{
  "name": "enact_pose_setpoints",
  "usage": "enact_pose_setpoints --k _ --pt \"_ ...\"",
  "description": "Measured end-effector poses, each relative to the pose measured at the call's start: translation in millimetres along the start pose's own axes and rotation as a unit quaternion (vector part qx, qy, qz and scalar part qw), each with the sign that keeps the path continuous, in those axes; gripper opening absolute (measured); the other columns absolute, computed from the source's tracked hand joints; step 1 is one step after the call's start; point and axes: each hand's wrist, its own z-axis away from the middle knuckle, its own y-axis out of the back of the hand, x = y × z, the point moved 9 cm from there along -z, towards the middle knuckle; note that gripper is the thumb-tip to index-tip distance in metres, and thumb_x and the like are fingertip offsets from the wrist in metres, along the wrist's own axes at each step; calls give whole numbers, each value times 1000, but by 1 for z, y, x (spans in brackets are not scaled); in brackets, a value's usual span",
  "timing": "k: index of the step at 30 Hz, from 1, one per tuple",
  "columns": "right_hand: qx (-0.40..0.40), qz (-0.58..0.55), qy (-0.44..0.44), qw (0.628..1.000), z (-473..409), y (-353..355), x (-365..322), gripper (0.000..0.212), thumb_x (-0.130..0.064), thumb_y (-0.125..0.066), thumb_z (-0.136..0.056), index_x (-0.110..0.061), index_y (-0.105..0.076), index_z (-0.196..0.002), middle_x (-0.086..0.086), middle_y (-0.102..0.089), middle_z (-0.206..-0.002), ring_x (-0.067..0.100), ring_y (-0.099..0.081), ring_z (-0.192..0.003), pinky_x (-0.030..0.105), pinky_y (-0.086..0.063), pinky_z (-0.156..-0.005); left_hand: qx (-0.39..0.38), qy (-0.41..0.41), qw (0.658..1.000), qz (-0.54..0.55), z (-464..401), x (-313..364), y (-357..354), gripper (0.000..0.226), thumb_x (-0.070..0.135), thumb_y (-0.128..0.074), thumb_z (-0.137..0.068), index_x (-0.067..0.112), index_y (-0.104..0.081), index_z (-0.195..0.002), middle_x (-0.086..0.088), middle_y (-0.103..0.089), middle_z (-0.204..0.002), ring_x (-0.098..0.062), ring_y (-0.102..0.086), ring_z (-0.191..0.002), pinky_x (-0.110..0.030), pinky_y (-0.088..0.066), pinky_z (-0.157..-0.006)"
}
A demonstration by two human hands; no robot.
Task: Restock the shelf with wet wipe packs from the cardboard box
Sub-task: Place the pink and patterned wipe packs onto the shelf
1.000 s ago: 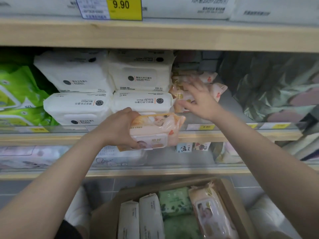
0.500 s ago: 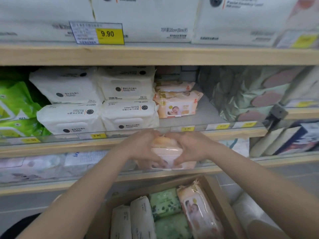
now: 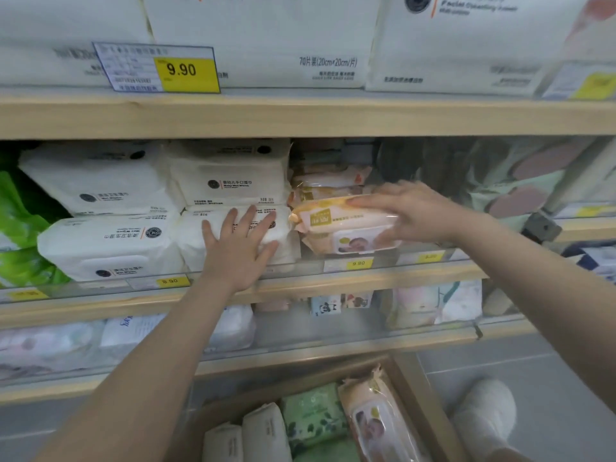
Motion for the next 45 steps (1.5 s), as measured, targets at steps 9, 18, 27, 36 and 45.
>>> enact_pose_setpoints --k 9,18,27,36,45 --pt "-20 -96 -32 995 -41 -59 5 71 -47 -64 -84 -34 -31 -145 -3 -35 -151 22 -28 -139 46 -19 -115 50 1 999 5 0 -3 -3 72 67 -3 -78 45 -17 -145 5 -15 -158 -26 -7 -145 -63 3 -109" --pt "62 28 -62 996 -42 -40 -3 65 -56 -64 -79 -33 -44 -137 -1 -54 -134 28 -46 -121 42 -39 -94 71 1 997 -9 0 -1 -1 72 67 -7 -79 44 -20 -145 4 -18 -157 -26 -11 -144 -63 0 -109" --pt "112 -89 -16 990 -24 -56 -21 67 -68 -38 -83 -34 -42 -140 -2 -48 -143 24 -44 -128 41 -31 -107 69 -1 998 -5 3 -1 2 71 68 -13 -80 41 -27 -144 1 -24 -155 -29 -17 -142 -66 -3 -108" --pt "147 -519 -271 797 -44 -63 86 55 -26 -53 -95 -21 -34 -146 2 -42 -144 17 -45 -128 21 -39 -97 55 -144 988 -8 -63 120 15 88 71 -44 -78 24 -19 -149 -9 -18 -156 -28 -12 -144 -53 -6 -115" --pt "161 -556 -286 764 -52 -102 92 52 -21 -59 -87 -16 -47 -137 9 -47 -135 19 -53 -116 28 -44 -95 -63 -85 994 -21 -108 119 -20 128 97 -33 -48 23 -9 -150 -6 -17 -153 -30 -19 -136 -44 -18 -112"
